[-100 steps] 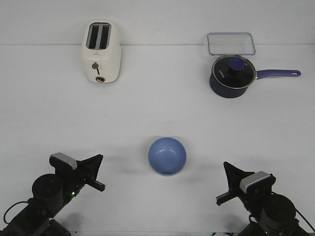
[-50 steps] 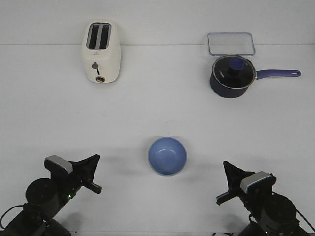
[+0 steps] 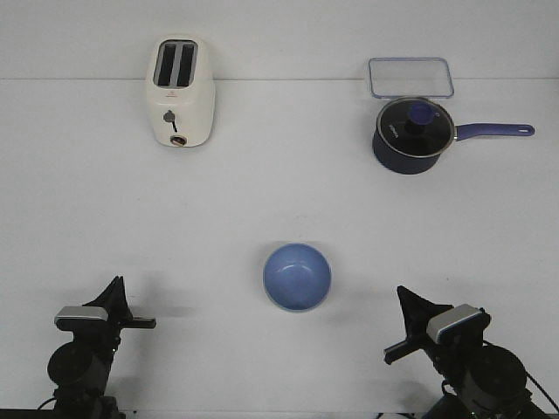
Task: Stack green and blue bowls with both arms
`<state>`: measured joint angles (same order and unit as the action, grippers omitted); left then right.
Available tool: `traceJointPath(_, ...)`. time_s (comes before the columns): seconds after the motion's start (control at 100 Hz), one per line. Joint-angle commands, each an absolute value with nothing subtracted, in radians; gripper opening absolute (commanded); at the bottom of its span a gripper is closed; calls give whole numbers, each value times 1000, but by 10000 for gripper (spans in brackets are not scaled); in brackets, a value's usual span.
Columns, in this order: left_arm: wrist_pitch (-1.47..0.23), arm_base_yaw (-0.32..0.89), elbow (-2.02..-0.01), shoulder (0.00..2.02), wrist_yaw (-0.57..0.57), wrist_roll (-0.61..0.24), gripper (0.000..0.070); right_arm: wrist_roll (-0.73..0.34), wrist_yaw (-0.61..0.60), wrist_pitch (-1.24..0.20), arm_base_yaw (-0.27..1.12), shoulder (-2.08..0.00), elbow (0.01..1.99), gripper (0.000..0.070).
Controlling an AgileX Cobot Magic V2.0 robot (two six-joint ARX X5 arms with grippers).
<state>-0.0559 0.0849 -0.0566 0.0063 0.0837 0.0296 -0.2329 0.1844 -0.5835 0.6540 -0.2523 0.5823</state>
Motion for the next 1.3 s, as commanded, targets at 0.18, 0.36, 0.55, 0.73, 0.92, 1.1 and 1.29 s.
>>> traceJointPath(0.18, 24, 76, -14, 3, 85, 37, 15, -235, 184, -569, 661, -254, 589, 5)
traceJointPath(0.36, 28, 76, -14, 3, 85, 37, 15, -235, 184, -569, 661, -254, 589, 5)
traceJointPath(0.55, 28, 76, -14, 3, 85, 37, 15, -235, 184, -569, 661, -254, 589, 5)
traceJointPath(0.73, 29, 76, -14, 3, 85, 37, 15, -235, 184, -569, 661, -254, 589, 5)
traceJointPath(0.92, 28, 76, -14, 3, 85, 37, 15, -225, 232, -565, 660, -254, 589, 5)
traceJointPath(1.1, 28, 76, -14, 3, 85, 37, 15, -94, 283, -470, 501, -246, 526, 5)
traceJointPath(1.29, 29, 76, -14, 3, 85, 37, 15, -93, 157, -183, 157, -152, 253, 5)
